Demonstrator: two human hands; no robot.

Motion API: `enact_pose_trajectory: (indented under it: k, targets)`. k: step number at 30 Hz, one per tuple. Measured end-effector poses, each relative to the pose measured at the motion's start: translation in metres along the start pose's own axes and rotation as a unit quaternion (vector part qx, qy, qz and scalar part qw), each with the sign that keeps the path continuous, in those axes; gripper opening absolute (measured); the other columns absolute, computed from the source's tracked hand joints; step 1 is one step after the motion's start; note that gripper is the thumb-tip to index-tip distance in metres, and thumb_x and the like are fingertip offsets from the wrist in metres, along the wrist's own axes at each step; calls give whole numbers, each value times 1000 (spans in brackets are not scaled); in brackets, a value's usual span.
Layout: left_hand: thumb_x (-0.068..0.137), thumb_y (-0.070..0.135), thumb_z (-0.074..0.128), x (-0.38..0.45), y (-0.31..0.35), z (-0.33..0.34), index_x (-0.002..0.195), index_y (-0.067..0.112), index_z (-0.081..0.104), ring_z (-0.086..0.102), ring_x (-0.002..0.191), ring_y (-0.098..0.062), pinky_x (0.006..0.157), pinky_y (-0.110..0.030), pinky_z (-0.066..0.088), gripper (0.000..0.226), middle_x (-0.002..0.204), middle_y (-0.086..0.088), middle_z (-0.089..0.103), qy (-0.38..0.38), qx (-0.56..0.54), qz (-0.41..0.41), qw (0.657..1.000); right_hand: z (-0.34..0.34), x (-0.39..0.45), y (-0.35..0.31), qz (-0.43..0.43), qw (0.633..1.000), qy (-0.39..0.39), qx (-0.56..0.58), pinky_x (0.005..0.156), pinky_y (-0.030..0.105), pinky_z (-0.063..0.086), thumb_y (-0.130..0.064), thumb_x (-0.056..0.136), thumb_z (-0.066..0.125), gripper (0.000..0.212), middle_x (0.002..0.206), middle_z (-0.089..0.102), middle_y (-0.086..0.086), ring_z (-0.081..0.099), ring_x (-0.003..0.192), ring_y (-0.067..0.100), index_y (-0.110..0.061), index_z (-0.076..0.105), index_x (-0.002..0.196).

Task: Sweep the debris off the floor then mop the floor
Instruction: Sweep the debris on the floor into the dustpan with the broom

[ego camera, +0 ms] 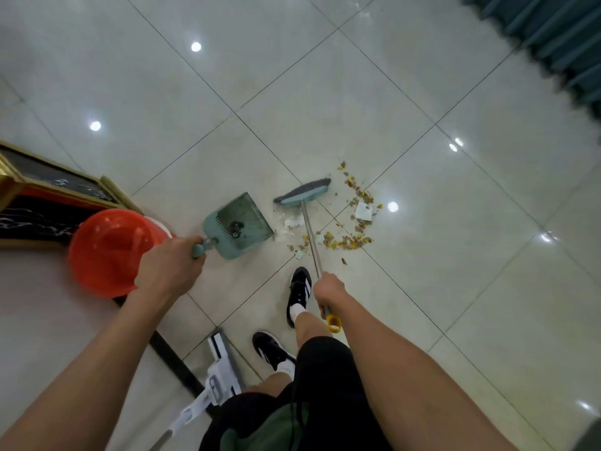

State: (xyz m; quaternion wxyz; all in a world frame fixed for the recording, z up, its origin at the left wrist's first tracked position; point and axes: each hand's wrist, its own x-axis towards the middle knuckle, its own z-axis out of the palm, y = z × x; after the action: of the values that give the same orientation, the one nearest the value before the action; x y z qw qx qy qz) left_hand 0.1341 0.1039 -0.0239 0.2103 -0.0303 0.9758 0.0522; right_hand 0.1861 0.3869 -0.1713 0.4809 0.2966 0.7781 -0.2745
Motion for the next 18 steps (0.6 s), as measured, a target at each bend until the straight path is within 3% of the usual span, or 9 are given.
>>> enact_pose_trajectory:
  k: [3, 5, 8, 12, 15, 18]
  targets:
    - [95, 31, 62, -35, -12, 12, 110, 24, 70, 67, 74, -30, 70, -43, 58, 18, 85, -6, 70, 0, -14, -1, 1000, 19, -21, 27, 6, 1000, -2, -10, 74, 31, 49, -5, 96, 47, 33, 125, 61, 19, 63, 108, 34, -1, 50, 129]
    - [96, 31, 61, -59, -21, 22, 111, 24, 69, 65, 70, -28, 69, -44, 59, 18, 81, -5, 68, 4, -30, 2, 1000, 28, -34, 42, -2, 1000, 13, 6, 81, 37, 57, -6, 97, 44, 30, 117, 64, 21, 66, 96, 35, 1, 54, 125]
    - [96, 28, 62, -91, -30, 31, 112, 24, 71, 55, 63, -24, 60, -36, 48, 19, 77, -4, 63, 25, -48, -3, 999, 32, -57, 60, -31, 997, 54, 43, 65, 38, 59, -5, 99, 37, 32, 101, 66, 20, 59, 70, 30, -1, 56, 125]
    - [98, 30, 58, -124, -40, 36, 111, 27, 70, 60, 65, -26, 60, -36, 50, 18, 76, -3, 61, 28, -54, -9, 998, 23, -84, 84, -67, 994, 76, 44, 44, 27, 43, -17, 104, 35, 41, 93, 56, 11, 50, 59, 22, -15, 49, 142]
    - [98, 34, 57, -138, -42, 39, 107, 26, 70, 67, 77, -31, 68, -40, 53, 18, 89, -8, 70, 25, -44, -25, 998, 9, -96, 91, -106, 990, 91, -23, 42, 25, 41, -19, 104, 36, 36, 86, 58, 9, 49, 58, 22, -16, 54, 135]
    - [94, 38, 59, -149, -43, 44, 104, 27, 68, 69, 80, -32, 71, -42, 58, 17, 89, -7, 70, 26, -42, -43, 998, 0, -96, 88, -135, 980, 95, -111, 43, 28, 42, -17, 104, 38, 32, 88, 57, 8, 53, 61, 22, -14, 57, 129]
